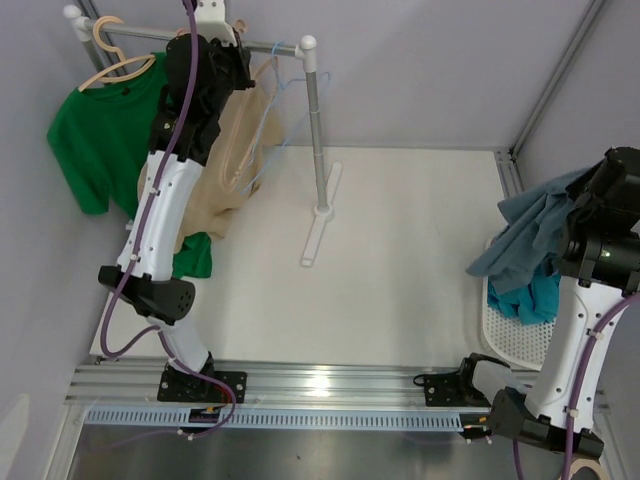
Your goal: Remove the t-shirt from the hanger
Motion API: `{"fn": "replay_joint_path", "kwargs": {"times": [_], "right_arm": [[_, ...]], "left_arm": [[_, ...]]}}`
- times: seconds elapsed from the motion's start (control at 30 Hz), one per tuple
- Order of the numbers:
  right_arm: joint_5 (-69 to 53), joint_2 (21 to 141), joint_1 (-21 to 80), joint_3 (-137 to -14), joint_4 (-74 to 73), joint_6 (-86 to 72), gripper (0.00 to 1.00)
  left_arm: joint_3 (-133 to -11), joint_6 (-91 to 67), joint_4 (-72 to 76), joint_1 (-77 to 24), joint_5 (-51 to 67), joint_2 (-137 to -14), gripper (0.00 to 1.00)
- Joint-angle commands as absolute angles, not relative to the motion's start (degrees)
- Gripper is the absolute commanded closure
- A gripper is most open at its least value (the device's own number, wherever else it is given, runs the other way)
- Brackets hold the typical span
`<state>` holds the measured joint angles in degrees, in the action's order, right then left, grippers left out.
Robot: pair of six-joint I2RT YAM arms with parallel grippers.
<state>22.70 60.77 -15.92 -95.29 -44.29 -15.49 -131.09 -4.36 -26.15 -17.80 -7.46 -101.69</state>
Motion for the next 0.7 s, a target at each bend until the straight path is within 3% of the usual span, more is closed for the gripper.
{"fn": "replay_joint_path", "kwargs": {"times": [0.0, 0.27, 0.47, 0.5, 0.57, 0.6, 0.63, 0.67], "right_arm": [[20.6, 58.3, -19.1, -92.0, -38.3, -19.8, 1.00], [17.9, 55.6, -28.8, -81.6, -37.9, -27.2, 1.00], [20.2, 54.2, -29.6, -79.4, -37.4, -27.8, 1.00], [20.1, 54.1, -29.6, -79.1, -37.3, -27.6, 0.85], [19.9, 54.0, -29.6, -78.3, -37.1, -27.5, 0.42], [19.7, 53.9, -29.6, -78.2, -37.1, -27.8, 0.13], [19.4, 53.9, -29.6, -78.1, -36.8, -27.8, 0.03], [18.8, 53.8, -29.6, -78.6, -36.4, -27.8, 0.00]], "left_arm": [[-133.3, -3.6, -23.8, -17.3, -5.3, -103.4, 0.99], [-127.1, -5.8, -20.2, -17.5, -2.4, -102.7, 0.99], [-126.7, -6.0, -21.0, -17.6, -1.8, -102.0, 0.87], [-126.7, -6.0, -21.3, -17.6, -1.8, -101.9, 0.73], [-126.9, -5.8, -21.7, -17.6, -1.8, -101.3, 0.39], [-126.9, -5.7, -22.1, -17.6, -2.2, -101.0, 0.03], [-126.9, -5.7, -22.4, -17.6, -3.4, -100.6, 0.00], [-127.0, -5.6, -22.8, -17.6, -4.1, -99.6, 0.01]]}}
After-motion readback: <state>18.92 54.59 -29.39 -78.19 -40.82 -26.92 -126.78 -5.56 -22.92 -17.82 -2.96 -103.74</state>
